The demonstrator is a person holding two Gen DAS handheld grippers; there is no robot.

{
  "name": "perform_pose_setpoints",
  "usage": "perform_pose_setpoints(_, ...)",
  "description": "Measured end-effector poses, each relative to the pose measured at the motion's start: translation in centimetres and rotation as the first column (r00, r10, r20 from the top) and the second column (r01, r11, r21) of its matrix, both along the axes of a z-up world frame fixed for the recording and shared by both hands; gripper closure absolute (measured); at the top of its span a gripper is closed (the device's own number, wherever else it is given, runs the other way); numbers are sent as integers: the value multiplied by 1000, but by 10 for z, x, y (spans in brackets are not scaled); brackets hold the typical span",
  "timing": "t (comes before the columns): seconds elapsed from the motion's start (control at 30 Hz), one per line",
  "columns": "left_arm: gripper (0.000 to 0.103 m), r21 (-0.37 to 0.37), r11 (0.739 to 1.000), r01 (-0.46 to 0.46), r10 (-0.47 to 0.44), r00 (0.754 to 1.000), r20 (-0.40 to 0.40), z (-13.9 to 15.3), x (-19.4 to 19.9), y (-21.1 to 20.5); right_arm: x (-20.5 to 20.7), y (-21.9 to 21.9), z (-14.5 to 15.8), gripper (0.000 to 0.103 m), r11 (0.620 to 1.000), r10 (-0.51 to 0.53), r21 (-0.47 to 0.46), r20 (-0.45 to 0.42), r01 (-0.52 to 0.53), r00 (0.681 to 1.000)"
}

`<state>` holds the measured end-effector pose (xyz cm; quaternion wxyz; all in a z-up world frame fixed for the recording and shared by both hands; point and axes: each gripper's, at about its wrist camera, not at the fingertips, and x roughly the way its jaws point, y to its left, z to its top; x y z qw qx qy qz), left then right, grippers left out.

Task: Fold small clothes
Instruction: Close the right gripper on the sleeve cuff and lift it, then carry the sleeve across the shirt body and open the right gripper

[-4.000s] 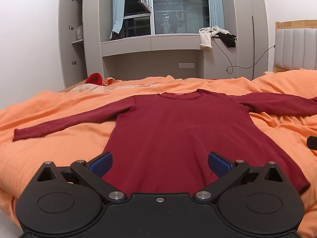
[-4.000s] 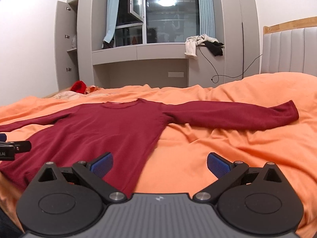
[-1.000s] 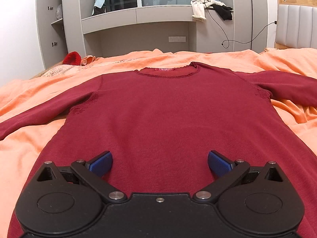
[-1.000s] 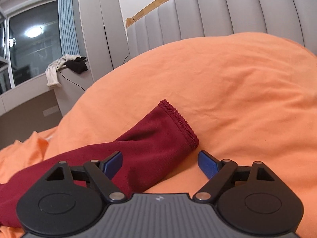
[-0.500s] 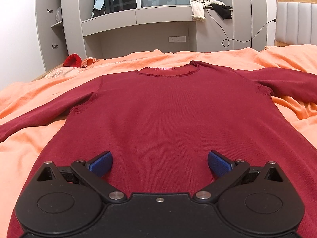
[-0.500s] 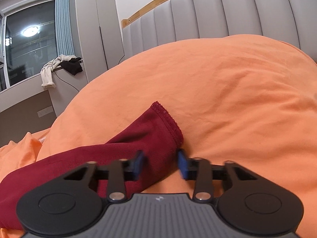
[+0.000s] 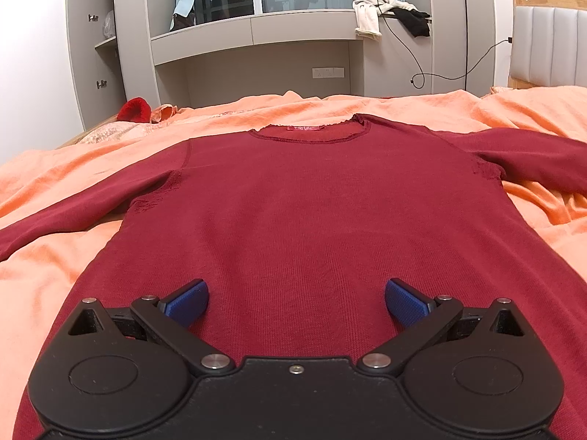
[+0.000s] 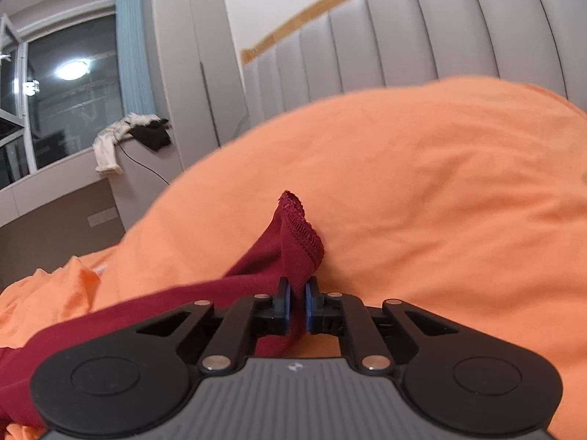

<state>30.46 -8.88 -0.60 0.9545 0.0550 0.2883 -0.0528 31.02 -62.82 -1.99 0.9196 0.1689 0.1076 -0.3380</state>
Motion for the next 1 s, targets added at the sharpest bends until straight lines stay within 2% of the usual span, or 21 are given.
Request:
perform_pose_setpoints(0.2, 1, -58, 998, -17, 17, 1000, 5, 13, 0, 10, -10, 25, 27, 95, 994, 89, -66, 64, -85, 994)
perform_pose_setpoints(0.33, 1, -44, 998, -54, 55, 998, 29, 26, 2, 19, -12, 52, 51, 95, 983, 168, -94, 107, -158, 980)
perform_pose_setpoints(0.43, 1, -24, 995, -100, 101, 995, 12, 33, 6, 31, -1, 81, 70, 95, 964, 239, -147, 96, -223, 966)
perform_pose_setpoints(0.57, 1, -76, 983, -169, 168, 986, -22, 43, 13, 58, 20, 129, 100, 95, 918, 354, -222, 93, -327, 931)
perform_pose_setpoints(0.67, 1, -139, 963, -232, 229, 973, -38, 52, 17, 82, 37, 176, 118, 95, 865, 459, -270, 86, -423, 884)
perform_pose_setpoints(0.77, 1, -185, 940, -285, 280, 958, -52, 58, 19, 102, 48, 228, 128, 95, 797, 564, -306, 66, -522, 823)
perform_pose_setpoints(0.87, 1, -220, 920, -324, 319, 946, -59, 63, 19, 118, 57, 285, 130, 95, 708, 665, -338, 21, -620, 747)
perform_pose_setpoints(1.0, 1, -266, 888, -374, 371, 927, -65, 69, 19, 138, 60, 362, 114, 96, 578, 763, -365, -76, -730, 642)
